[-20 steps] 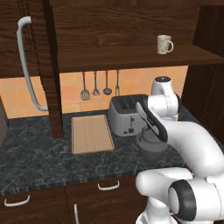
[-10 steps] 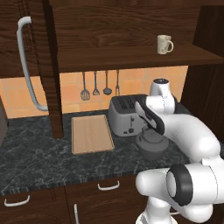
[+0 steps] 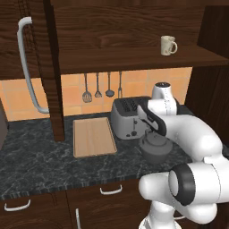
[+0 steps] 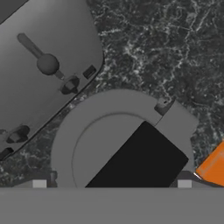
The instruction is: Pick the kettle from the counter and place it on the tray. Then pick the mug from the cabinet and place it on the tray. Then close the cabinet doors.
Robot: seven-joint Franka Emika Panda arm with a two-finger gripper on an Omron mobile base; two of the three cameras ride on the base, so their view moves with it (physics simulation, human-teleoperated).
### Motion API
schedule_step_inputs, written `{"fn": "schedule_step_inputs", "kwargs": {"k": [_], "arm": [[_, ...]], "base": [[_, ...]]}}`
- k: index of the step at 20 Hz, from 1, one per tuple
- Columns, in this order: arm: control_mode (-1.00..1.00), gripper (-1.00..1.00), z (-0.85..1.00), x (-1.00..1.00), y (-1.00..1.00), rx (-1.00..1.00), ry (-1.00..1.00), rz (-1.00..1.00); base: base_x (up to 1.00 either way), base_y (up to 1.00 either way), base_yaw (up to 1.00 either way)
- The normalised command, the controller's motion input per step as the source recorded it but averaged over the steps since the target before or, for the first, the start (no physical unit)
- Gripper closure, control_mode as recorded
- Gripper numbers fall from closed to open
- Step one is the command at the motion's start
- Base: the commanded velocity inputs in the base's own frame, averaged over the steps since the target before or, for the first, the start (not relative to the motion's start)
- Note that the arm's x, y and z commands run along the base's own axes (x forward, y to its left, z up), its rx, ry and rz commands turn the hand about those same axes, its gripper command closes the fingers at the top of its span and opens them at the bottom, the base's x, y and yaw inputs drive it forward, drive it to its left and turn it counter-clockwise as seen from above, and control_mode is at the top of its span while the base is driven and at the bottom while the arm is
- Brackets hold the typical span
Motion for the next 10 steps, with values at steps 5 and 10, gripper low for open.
{"fn": "schedule_step_inputs", "kwargs": {"k": [5, 10], "arm": [[-1.00, 1.00, -0.03, 0.00, 0.00, 0.00, 0.00, -0.02], [-1.00, 1.00, 0.28, -0.35, 0.00, 0.01, -0.03, 0.00]], "base": [[0.00, 0.00, 0.00], [0.00, 0.00, 0.00]]}}
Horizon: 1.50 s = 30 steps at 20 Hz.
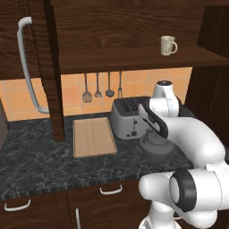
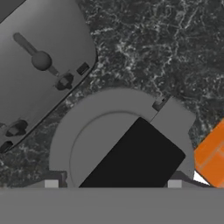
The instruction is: Pick the kettle from the counter and place it on the tray. Then pick the mug from the cabinet and place it on the tray. Then close the cabinet doors.
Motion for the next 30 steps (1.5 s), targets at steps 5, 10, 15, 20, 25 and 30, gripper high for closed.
{"fn": "schedule_step_inputs", "kwargs": {"k": [5, 10, 15, 20, 25, 30], "arm": [[-1.00, 1.00, 0.59, -0.32, 0.38, 0.02, -0.01, 0.02], [-1.00, 1.00, 0.17, -0.10, 0.99, 0.00, -0.12, 0.08], [-1.00, 1.00, 0.37, -0.05, 0.99, 0.00, -0.05, -0.01], [-1.00, 1.00, 0.00, 0.20, 0.89, 0.00, 0.00, -0.11], [-1.00, 1.00, 0.00, 0.48, 0.53, 0.00, 0.00, -0.11], [-1.00, 1.00, 0.00, 0.45, 0.67, 0.00, 0.00, -0.14]], "base": [[0.00, 0.00, 0.00], [0.00, 0.00, 0.00], [0.00, 0.00, 0.00], [0.00, 0.00, 0.00], [0.00, 0.00, 0.00], [0.00, 0.00, 0.00]]}}
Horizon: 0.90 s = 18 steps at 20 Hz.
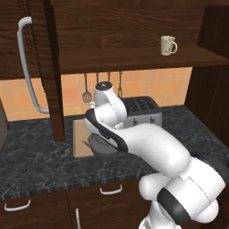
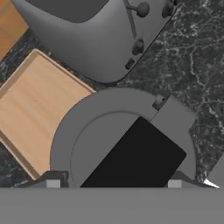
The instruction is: Pick the kettle from the counter and place it on the tray. Then pick the mug from the cabinet and place it on the tray. Then close the cabinet doors.
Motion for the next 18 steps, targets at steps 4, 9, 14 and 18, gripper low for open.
{"fn": "schedule_step_inputs", "kwargs": {"k": [4, 9, 14, 18], "arm": [[-1.00, 1.00, -0.01, 0.59, 0.45, 0.00, 0.00, -0.15], [-1.00, 1.00, -0.04, 0.69, 0.18, 0.00, 0.03, -0.13], [-1.00, 1.00, -0.09, 0.73, 0.02, 0.00, 0.01, -0.12], [-1.00, 1.00, -0.10, 0.70, 0.08, 0.00, 0.00, -0.12]], "base": [[0.00, 0.00, 0.00], [0.00, 0.00, 0.00], [0.00, 0.00, 0.00], [0.00, 0.00, 0.00]]}}
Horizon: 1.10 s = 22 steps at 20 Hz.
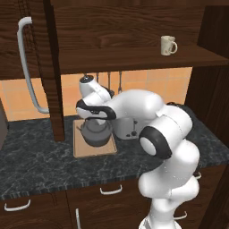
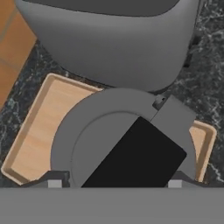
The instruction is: Pick the kettle from the counter and place it on the tray. Then pick the mug from the cabinet and place it on the tray. Then close the cabinet doors.
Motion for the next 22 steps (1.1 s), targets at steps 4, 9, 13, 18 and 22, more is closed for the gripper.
{"fn": "schedule_step_inputs", "kwargs": {"k": [4, 9, 13, 18, 22], "arm": [[-1.00, 1.00, -0.11, 0.59, 0.09, 0.00, 0.00, -0.11], [-1.00, 1.00, -0.27, 0.23, 0.14, 0.00, -0.03, -0.07], [-1.00, 1.00, -0.13, 0.26, 0.05, 0.00, -0.03, -0.09], [-1.00, 1.00, 0.00, 0.20, 0.00, 0.00, -0.02, -0.15], [-1.00, 1.00, 0.00, 0.08, 0.00, 0.00, -0.09, -0.16]], "base": [[0.00, 0.00, 0.00], [0.00, 0.00, 0.00], [0.00, 0.00, 0.00], [0.00, 0.00, 0.00], [0.00, 0.00, 0.00]]}}
